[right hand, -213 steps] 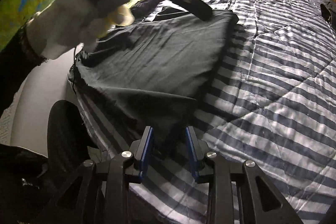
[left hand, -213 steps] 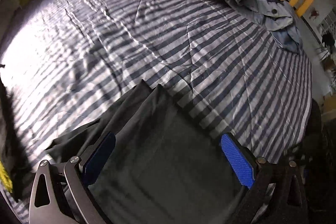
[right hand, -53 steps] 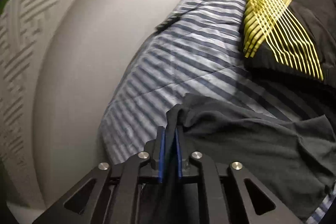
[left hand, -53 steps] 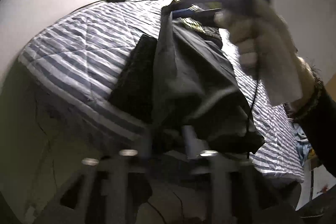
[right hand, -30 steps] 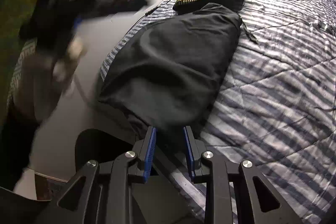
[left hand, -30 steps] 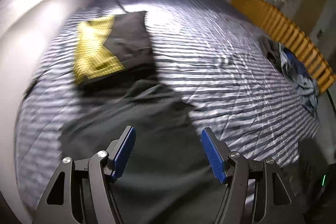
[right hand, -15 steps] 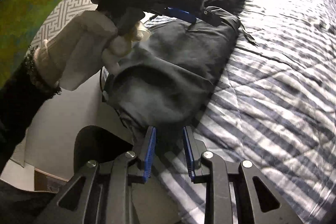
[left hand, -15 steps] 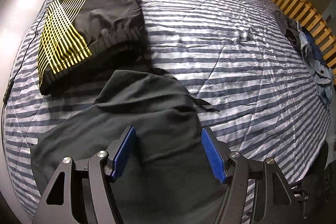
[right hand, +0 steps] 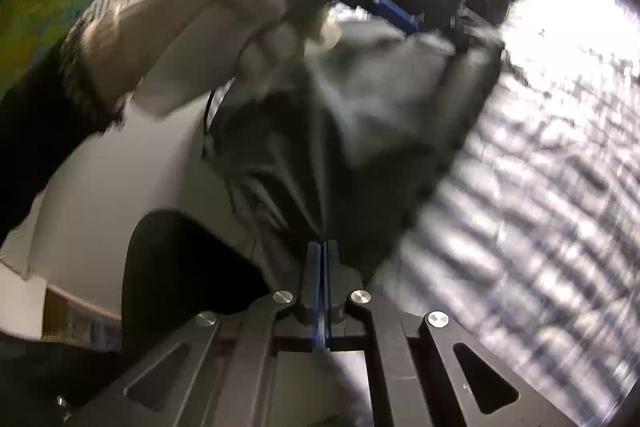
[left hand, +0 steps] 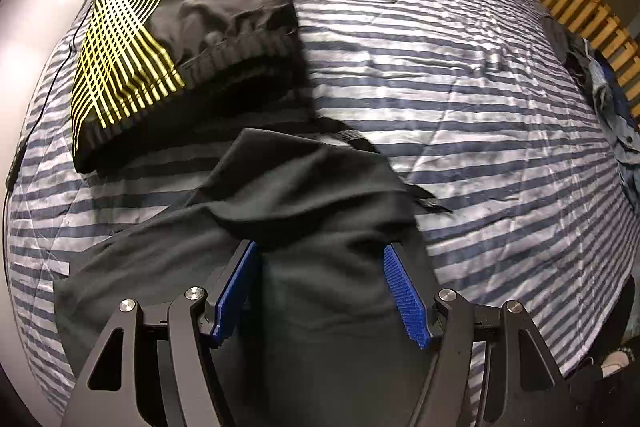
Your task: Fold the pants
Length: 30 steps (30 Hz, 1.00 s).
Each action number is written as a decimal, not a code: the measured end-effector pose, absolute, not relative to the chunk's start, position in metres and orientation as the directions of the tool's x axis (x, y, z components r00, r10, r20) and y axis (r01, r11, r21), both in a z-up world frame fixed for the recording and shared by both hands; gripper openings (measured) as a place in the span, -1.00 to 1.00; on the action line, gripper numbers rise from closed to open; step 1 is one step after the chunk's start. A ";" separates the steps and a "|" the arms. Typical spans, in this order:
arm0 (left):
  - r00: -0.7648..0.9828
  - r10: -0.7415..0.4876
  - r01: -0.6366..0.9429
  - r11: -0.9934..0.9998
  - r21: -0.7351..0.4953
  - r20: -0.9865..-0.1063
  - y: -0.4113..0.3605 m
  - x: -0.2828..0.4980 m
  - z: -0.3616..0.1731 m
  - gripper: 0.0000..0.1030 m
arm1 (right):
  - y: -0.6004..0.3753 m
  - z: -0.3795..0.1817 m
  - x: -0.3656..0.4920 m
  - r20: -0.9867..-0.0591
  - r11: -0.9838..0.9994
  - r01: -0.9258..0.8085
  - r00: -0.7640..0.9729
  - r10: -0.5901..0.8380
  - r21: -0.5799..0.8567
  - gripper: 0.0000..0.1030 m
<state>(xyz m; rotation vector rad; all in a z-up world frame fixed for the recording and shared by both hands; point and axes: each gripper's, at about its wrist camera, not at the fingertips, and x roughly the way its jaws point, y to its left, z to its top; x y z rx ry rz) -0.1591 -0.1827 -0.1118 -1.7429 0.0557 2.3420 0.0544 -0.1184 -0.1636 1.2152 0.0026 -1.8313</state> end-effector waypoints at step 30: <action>-0.298 0.205 -0.494 -0.869 -0.033 -0.932 -0.097 0.048 -0.116 -0.31 | -0.105 -0.203 -0.190 -0.634 -0.633 0.146 -0.048 -0.772 0.760 -0.46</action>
